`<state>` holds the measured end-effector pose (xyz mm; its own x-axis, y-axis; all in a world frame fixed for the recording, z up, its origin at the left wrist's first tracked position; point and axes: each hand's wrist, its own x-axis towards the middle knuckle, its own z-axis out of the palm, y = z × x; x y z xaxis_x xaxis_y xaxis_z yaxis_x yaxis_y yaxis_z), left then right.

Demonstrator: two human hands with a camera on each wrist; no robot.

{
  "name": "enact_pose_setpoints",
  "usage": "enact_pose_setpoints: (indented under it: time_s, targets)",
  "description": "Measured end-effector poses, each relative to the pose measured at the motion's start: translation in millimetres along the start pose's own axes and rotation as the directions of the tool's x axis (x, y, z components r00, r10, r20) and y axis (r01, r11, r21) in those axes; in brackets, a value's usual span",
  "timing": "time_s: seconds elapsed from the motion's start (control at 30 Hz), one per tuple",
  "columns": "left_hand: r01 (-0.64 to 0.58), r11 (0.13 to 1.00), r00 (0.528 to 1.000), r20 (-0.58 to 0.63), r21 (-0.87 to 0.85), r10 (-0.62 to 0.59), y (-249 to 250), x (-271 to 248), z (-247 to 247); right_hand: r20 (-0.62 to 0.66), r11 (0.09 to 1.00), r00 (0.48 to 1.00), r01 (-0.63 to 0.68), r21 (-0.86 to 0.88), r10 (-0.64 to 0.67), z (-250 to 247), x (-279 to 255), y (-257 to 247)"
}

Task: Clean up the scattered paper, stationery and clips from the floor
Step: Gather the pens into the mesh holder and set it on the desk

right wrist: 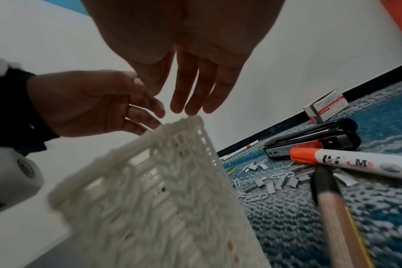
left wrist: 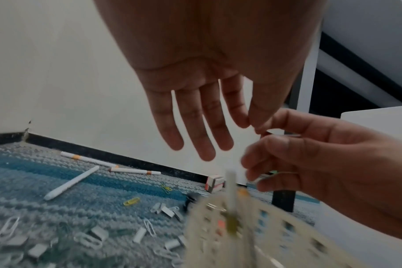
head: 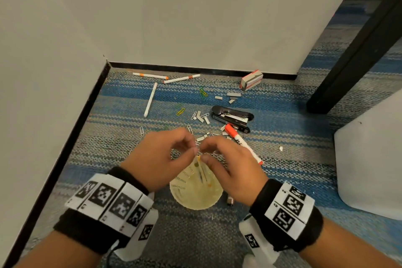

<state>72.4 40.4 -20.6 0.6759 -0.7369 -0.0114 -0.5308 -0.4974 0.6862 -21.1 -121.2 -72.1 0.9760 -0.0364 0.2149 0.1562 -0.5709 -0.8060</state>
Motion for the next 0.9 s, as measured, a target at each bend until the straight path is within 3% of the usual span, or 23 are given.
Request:
enact_pose_setpoints:
  time_s: [0.1, 0.27, 0.4, 0.53, 0.63, 0.73, 0.9]
  targets:
    - [0.023, 0.996, 1.0, -0.002, 0.084, -0.023, -11, 23, -19, -0.008, 1.0, 1.0, 0.02, -0.006, -0.02, -8, 24, 6]
    - [0.221, 0.936, 0.975, -0.042, 0.275, -0.217, -59, 82, -54, 0.076, 0.985, 0.997, 0.0, -0.174, 0.013, -22, 102, 28]
    - [0.367, 0.824, 0.918, -0.024, 0.431, -0.397, -118, 122, -61, 0.205, 0.932, 0.971, -0.042, -0.359, 0.123, -5, 181, 68]
    - [0.467, 0.713, 0.815, 0.057, 0.523, -0.576, -161, 132, -44, 0.234, 0.849, 0.918, -0.169, -0.501, 0.321, 32, 242, 102]
    - [0.532, 0.686, 0.766, 0.064, 0.496, -0.64, -183, 131, -33, 0.307, 0.815, 0.882, -0.135, -0.564, 0.358, 67, 254, 120]
    - [0.552, 0.692, 0.773, 0.028, 0.465, -0.634, -192, 132, -29, 0.32, 0.755, 0.857, -0.115, -0.646, 0.405, 85, 250, 135]
    - [0.564, 0.672, 0.767, -0.002, 0.48, -0.641, -192, 139, -29, 0.224, 0.737, 0.92, -0.094, -0.669, 0.322, 84, 255, 138]
